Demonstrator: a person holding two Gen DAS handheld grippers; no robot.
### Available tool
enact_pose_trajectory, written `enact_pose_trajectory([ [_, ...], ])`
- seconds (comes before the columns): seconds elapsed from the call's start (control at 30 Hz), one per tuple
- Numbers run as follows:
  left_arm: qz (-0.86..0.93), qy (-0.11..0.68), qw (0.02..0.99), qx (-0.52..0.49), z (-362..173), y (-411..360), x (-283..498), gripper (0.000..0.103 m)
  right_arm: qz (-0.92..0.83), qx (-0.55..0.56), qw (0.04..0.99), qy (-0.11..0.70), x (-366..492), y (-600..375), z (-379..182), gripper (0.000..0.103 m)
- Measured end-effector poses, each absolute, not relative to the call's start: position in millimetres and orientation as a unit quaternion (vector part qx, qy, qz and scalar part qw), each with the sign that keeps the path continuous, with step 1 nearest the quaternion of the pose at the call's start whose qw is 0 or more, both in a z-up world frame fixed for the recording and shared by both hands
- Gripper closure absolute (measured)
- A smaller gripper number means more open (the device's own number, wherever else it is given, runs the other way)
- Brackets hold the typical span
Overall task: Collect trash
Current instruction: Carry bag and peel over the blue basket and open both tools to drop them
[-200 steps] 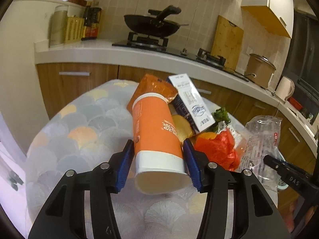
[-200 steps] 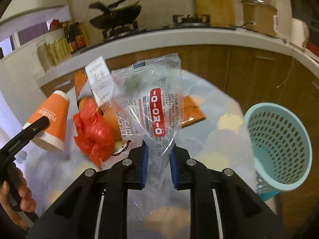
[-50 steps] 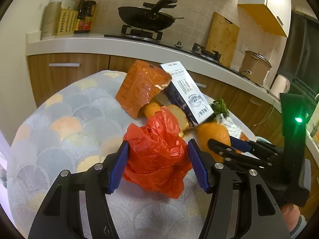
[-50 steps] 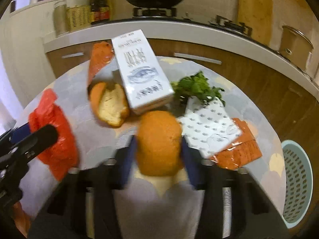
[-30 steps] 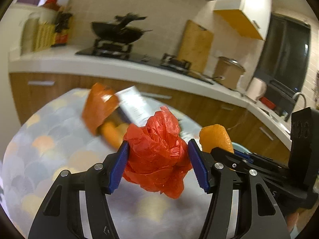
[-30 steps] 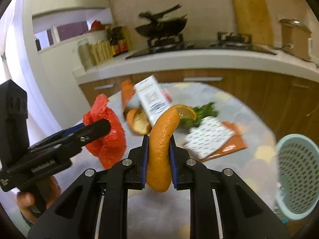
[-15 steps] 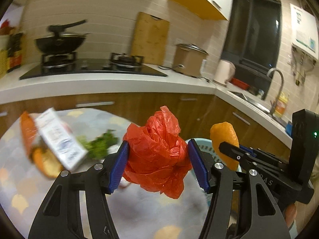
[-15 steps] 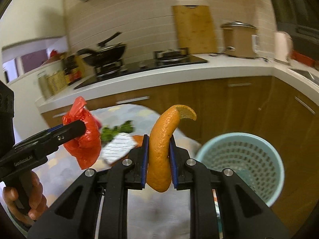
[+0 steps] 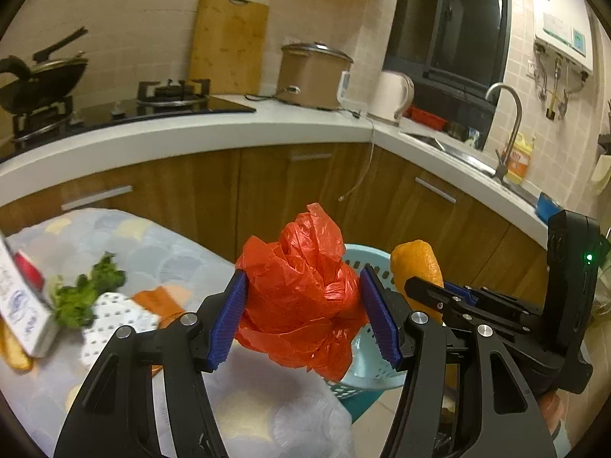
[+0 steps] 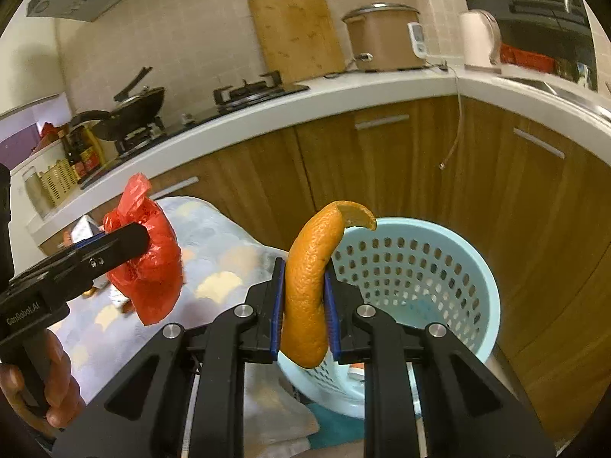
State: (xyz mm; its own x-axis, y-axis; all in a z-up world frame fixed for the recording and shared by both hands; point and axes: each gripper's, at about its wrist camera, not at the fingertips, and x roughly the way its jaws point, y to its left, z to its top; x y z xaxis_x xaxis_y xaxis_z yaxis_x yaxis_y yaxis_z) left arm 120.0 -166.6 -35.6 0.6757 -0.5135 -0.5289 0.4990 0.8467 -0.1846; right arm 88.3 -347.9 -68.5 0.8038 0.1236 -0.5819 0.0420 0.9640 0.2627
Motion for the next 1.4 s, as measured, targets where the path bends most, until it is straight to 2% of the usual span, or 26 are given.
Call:
enact_pose_trajectory([
  [0.7,-0.313,0.371,0.874,-0.002,-81,-215,176,0.045,-0.013,0.187,0.901,0.391,122,-396,-132,0.087],
  [0.77,-0.319,0.375,0.87,-0.004,-84,-220,179,0.042,-0.02,0.19,0.897,0.399,124,-398,-135,0.084],
  [0.83,-0.324,0.376,0.868,-0.003,-85,-222,179,0.033,-0.024,0.201,0.892,0.405,123,-402,-138,0.079],
  [0.9,-0.326,0.372,0.869,-0.003,-85,-221,178,0.03,-0.027,0.204,0.892,0.402,121,-404,-137,0.078],
  [1.4,-0.296,0.332,0.895,-0.023,-56,-170,142,0.03,0.004,0.174,0.916,0.362,106,-368,-89,0.078],
])
